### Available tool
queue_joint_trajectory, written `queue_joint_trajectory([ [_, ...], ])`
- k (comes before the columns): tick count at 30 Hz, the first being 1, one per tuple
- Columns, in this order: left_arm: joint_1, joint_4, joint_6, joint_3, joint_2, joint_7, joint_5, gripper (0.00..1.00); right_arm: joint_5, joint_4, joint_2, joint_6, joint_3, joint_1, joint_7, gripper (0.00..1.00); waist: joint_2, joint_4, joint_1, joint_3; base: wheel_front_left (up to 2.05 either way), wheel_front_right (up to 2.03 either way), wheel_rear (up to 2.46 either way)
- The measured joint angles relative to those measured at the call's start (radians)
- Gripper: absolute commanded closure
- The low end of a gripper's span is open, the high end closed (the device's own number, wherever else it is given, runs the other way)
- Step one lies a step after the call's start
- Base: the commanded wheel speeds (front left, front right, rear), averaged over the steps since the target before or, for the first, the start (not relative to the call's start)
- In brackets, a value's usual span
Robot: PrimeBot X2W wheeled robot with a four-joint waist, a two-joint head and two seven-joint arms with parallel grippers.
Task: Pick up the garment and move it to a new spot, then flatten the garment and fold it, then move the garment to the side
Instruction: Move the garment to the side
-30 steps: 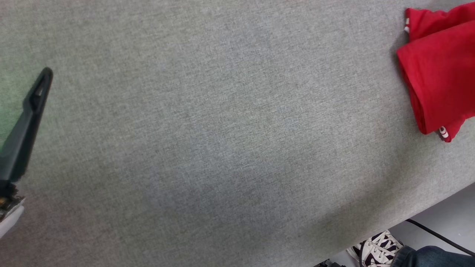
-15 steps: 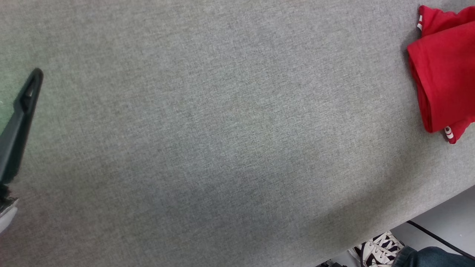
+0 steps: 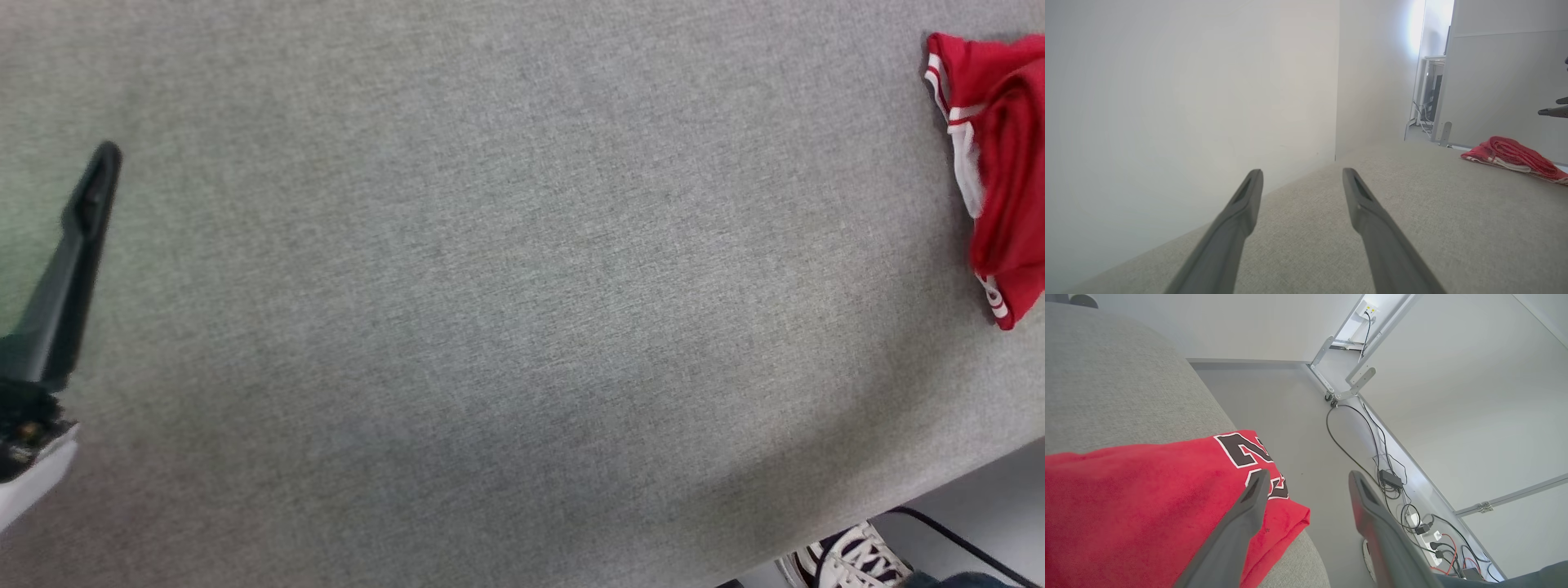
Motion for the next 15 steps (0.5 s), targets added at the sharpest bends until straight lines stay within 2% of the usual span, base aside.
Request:
queue_joint_trajectory([
  [6, -0.021, 0.059, 0.0, -0.054, -0.077, 0.0, -0.001, 0.0, 0.074, 0.0, -0.001, 0.0, 0.019, 0.018, -0.01, 0.0, 0.0, 0.029, -0.0001, -0.047, 0.0, 0.0, 0.0],
  [11, -0.023, 0.171, 0.0, -0.102, -0.166, 0.0, 0.024, 0.0, 0.171, 0.025, 0.001, 0.0, 0.105, 0.075, -0.066, 0.0, 0.0, 0.064, 0.0, -0.104, 0.0, 0.0, 0.0],
  [15, -0.02, 0.249, 0.0, -0.118, -0.241, 0.0, 0.026, 0.0, 0.204, 0.054, 0.001, 0.0, 0.209, 0.122, -0.14, 0.0, 0.0, 0.101, -0.0001, -0.153, 0.0, 0.0, 0.0],
])
